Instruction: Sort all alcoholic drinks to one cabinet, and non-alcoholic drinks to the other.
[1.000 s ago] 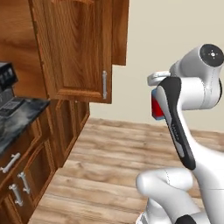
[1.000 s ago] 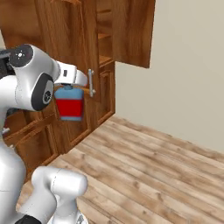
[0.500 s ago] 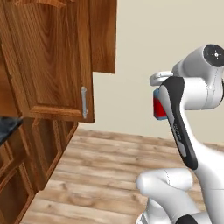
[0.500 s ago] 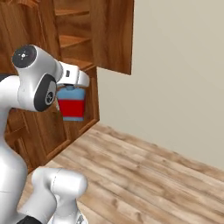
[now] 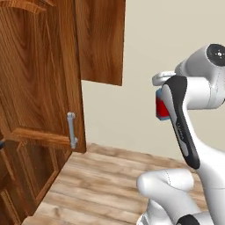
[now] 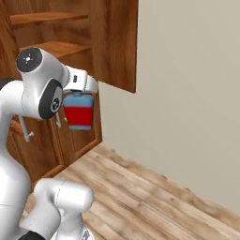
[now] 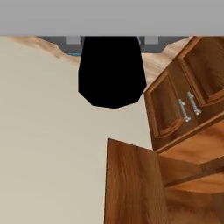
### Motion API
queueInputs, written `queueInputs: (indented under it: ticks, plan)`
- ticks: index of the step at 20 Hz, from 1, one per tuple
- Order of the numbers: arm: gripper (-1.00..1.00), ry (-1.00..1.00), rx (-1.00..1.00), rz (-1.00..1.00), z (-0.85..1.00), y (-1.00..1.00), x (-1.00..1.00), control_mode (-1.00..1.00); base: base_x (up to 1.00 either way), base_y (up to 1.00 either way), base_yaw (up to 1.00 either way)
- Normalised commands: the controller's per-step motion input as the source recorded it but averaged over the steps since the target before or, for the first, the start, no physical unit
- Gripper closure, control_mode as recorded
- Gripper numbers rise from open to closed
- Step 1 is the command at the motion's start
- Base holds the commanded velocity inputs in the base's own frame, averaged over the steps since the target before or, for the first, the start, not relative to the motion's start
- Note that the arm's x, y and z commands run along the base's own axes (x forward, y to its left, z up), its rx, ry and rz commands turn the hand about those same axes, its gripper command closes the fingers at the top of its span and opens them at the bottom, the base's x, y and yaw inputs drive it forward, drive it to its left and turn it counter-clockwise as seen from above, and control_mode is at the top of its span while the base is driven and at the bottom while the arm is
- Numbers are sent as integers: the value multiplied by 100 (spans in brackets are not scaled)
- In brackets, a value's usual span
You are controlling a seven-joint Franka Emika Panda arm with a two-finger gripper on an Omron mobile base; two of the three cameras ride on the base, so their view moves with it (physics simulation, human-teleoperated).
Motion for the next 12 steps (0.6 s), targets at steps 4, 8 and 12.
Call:
queueInputs:
  ticks: [4,8,12]
  plan:
    - [100,0,0,0,0,0,0,100,50,-55,52]
    - [100,0,0,0,0,0,0,100,47,-59,59]
    - [100,0,0,0,0,0,0,100,41,-60,60]
